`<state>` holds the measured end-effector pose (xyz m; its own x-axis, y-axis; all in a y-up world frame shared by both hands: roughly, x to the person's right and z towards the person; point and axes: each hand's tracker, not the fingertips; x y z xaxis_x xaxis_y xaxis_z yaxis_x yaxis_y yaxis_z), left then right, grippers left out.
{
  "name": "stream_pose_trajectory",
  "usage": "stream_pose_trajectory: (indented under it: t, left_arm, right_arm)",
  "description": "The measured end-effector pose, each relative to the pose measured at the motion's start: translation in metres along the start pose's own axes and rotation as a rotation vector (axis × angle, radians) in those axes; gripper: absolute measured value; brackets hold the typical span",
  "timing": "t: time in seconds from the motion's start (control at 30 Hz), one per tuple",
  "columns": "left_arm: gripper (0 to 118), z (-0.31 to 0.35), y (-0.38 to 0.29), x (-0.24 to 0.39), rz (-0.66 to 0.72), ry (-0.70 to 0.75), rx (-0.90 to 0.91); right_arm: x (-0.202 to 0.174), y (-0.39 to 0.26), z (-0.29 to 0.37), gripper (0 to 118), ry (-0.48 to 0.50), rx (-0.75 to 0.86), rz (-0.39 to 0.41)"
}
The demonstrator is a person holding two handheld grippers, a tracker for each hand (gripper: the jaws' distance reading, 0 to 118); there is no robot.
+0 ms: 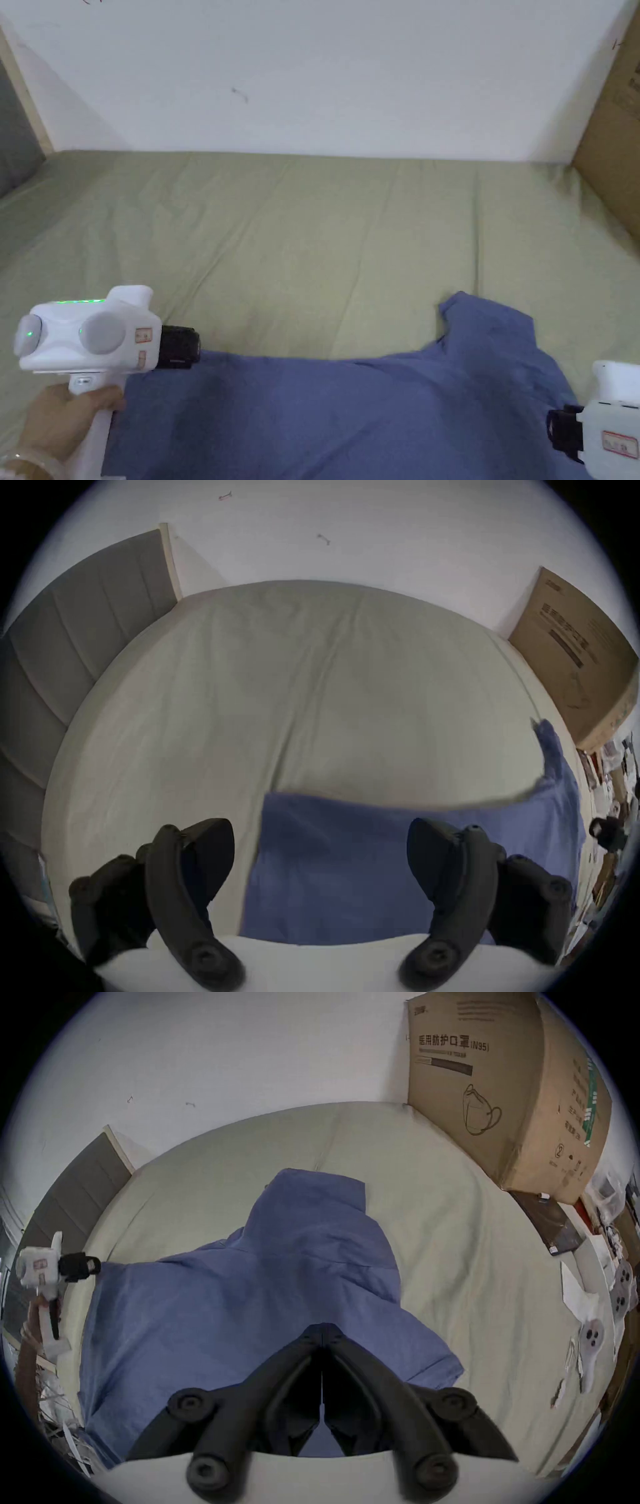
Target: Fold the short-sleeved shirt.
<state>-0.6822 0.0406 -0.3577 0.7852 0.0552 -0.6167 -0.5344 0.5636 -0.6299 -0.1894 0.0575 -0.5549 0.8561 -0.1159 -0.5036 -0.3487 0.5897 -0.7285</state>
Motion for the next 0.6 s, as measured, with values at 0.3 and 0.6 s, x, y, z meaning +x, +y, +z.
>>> stream_pose_trajectory:
  t: [0.3, 0.6]
  left_arm:
    - [47, -0.03, -0.01, 0.0, -0.008, 0.052, -0.011]
    - [2, -0.002, -0.009, 0.005, -0.093, 0.048, 0.002]
  right_arm:
    - [0.017, -0.012, -0.012, 0, 0.01, -0.042, -0.022]
    - [0.047, 0.045, -0.018, 97, 0.094, -0.024, -0.062]
